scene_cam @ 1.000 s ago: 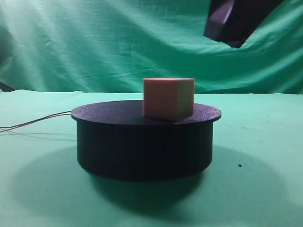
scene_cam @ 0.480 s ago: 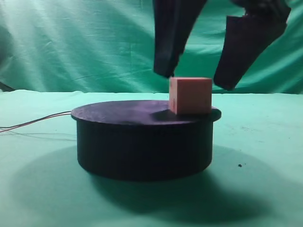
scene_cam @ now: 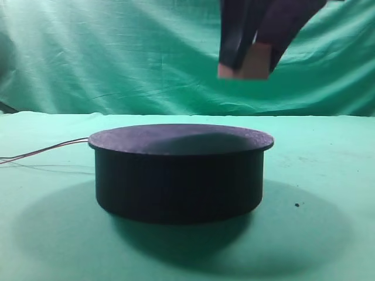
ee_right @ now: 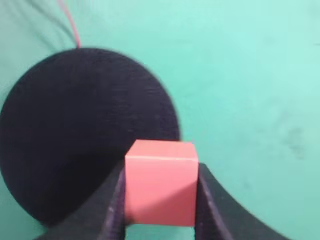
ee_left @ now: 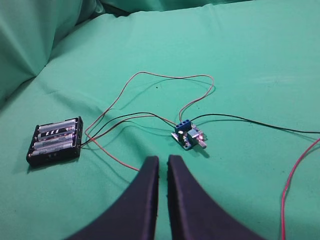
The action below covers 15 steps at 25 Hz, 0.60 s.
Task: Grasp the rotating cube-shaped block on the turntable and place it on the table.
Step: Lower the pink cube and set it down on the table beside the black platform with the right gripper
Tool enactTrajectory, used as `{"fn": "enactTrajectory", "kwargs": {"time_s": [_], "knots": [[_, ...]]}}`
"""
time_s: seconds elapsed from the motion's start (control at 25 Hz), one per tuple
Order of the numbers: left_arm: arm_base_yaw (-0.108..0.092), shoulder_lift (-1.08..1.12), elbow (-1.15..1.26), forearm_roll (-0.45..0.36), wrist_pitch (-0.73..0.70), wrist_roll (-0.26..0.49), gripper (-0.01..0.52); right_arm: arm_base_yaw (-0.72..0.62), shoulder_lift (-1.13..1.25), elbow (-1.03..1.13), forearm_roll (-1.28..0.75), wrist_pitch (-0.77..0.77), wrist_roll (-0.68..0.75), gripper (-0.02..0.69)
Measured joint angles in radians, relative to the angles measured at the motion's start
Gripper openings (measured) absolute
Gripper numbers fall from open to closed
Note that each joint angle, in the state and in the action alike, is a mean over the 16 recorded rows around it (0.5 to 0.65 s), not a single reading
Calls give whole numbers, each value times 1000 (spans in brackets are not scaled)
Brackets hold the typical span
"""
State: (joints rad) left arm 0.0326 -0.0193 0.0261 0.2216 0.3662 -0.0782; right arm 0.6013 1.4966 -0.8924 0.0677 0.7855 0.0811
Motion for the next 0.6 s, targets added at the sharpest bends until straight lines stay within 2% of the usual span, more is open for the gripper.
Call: {"fn": "enactTrajectory", "kwargs": {"time_s": [0.16, 0.44, 0.6], "knots": [[0, 0, 0, 0, 0, 0, 0, -32, 10, 72, 40, -57, -30, 270], [0, 0, 0, 0, 0, 0, 0, -40, 27, 88, 78, -87, -58, 393], [0, 0, 0, 0, 0, 0, 0, -40, -15, 52, 49, -34, -33, 392]]}}
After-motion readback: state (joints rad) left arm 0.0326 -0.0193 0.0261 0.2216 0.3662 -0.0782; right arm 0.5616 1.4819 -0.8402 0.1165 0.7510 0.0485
